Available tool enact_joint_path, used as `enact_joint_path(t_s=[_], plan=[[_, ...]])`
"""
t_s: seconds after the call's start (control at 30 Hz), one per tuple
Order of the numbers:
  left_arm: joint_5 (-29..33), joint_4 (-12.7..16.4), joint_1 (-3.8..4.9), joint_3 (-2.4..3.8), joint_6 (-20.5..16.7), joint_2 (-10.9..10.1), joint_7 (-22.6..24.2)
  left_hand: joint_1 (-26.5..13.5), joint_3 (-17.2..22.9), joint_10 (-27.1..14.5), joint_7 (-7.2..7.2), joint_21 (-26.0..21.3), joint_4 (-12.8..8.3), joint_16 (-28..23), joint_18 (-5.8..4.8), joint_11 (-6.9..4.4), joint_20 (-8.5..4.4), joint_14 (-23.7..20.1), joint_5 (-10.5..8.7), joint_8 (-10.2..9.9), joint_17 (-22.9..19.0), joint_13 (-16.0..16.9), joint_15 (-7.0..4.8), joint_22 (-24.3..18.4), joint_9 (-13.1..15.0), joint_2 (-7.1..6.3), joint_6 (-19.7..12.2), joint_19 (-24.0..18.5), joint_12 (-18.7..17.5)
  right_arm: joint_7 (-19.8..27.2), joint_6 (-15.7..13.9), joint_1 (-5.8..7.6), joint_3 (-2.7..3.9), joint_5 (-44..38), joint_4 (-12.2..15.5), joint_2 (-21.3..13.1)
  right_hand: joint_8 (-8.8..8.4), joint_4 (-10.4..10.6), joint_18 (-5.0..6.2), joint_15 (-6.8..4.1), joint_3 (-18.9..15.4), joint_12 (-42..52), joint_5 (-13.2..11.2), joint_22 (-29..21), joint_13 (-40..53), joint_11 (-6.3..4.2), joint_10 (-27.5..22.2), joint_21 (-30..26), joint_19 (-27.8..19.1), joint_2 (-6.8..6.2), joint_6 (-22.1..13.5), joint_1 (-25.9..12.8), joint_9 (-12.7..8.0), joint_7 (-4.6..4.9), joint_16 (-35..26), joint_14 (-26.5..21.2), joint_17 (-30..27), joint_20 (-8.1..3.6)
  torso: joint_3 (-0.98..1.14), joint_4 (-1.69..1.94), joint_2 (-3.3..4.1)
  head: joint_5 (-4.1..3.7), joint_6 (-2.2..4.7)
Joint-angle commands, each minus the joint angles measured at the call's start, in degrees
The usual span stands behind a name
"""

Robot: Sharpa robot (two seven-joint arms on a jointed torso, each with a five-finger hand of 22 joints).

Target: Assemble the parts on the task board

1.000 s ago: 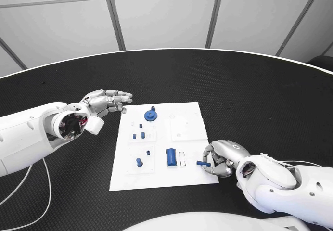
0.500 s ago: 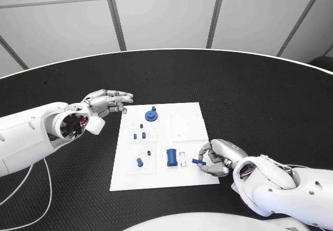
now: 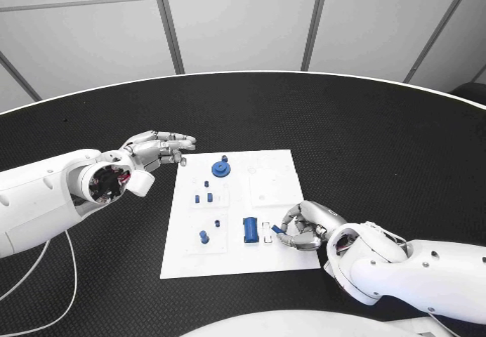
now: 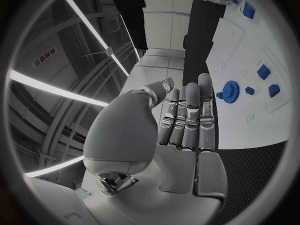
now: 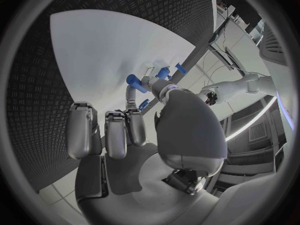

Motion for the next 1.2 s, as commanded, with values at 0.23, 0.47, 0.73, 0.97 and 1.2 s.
enact_joint_path(t_s=[0.23, 0.47, 0.73, 0.97, 1.2], plan=[[0.0, 0.0, 0.00, 0.00, 0.0, 0.0, -0.1, -0.3, 0.0, -0.4, -0.10, -0.3, 0.2, 0.1, 0.89, 0.13, 0.23, -0.3, -0.16, -0.3, 0.0, 0.0, -0.08, -0.1, 0.0, 0.25, -0.4, 0.3, 0.3, 0.3, 0.3, 0.01, 0.04, 2.0, -2.3, 3.0, 0.46, 1.4, -0.26, -0.57, -0.4, 0.2, 1.5, 11.1, 11.5, -0.60, 3.5, 0.3, 4.5, -0.35, 1.0, -2.1, 0.2, -1.10, 0.0, 5.8, 14.3, -0.40, 0.12, -0.01, 0.05, 0.34, 0.03], [0.0, 0.0, 0.01, 0.00, 0.1, 0.1, -0.1, -0.3, 0.0, -0.4, -0.10, -0.3, 0.2, 0.1, 0.89, 0.13, 0.23, -0.3, -0.16, -0.3, 0.0, 0.0, -0.08, -0.1, 0.0, 0.25, -0.4, 0.3, 0.3, 0.4, -0.3, 0.02, 0.06, 2.3, -3.1, 3.9, 0.75, 2.3, -0.31, -0.66, -1.0, -0.1, 1.5, 11.2, 11.3, -0.72, 3.4, 0.5, 4.6, -0.32, 1.4, -3.3, 0.4, -1.24, 0.1, 5.8, 14.5, -0.49, 0.13, -0.05, 0.04, 0.39, 0.14], [0.0, 0.0, 0.01, 0.01, 0.1, 0.1, -0.2, -0.3, -0.1, -0.5, -0.10, -0.3, 0.3, 0.1, 0.89, 0.13, 0.22, -0.3, -0.16, -0.3, 0.0, 0.1, -0.08, -0.1, 0.1, 0.22, -0.4, 0.3, 0.3, 0.6, -0.2, 0.02, 0.08, 2.3, -3.3, 4.4, 1.12, 2.7, -0.35, -0.77, -1.3, -0.1, 1.6, 11.3, 11.3, -0.87, 3.5, 0.7, 4.6, -0.13, 1.8, -3.8, 0.6, -1.46, 0.2, 5.8, 14.7, -0.57, 0.16, -0.06, 0.01, 0.46, 0.15], [0.0, 0.0, 0.01, 0.01, 0.2, 0.2, -0.3, -0.3, -0.1, -0.5, -0.10, -0.3, 0.3, 0.1, 0.89, 0.13, 0.22, -0.3, -0.16, -0.3, 0.0, 0.1, -0.08, -0.1, 0.1, 0.22, -0.4, 0.3, 0.3, 0.7, 0.3, 0.02, 0.09, 2.3, -3.4, 4.7, 1.69, 3.4, -0.37, -0.94, -1.7, 0.0, 1.5, 11.4, 11.4, -1.08, 3.5, 0.8, 4.6, -0.13, 2.3, -4.6, 1.0, -1.70, 0.2, 5.9, 14.7, -0.71, 0.12, -0.10, 0.02, 0.52, 0.04], [0.0, -0.1, 0.01, 0.01, 0.3, 0.1, -0.4, -0.3, -0.1, -0.5, -0.09, -0.4, 0.3, 0.1, 0.89, 0.14, 0.22, -0.3, -0.16, -0.3, 0.0, 0.1, -0.08, -0.1, 0.1, 0.20, -0.4, 0.4, 0.3, 0.8, 0.6, 0.02, 0.09, 2.3, -3.4, 4.7, 2.72, 4.8, -0.39, -1.18, -2.8, 0.2, 0.6, 11.5, 11.5, -1.37, 3.6, 0.9, 4.7, -0.50, 2.9, -6.3, 1.6, -2.06, 0.2, 5.9, 14.8, -0.93, 0.15, -0.10, 0.00, 0.55, -0.02]])
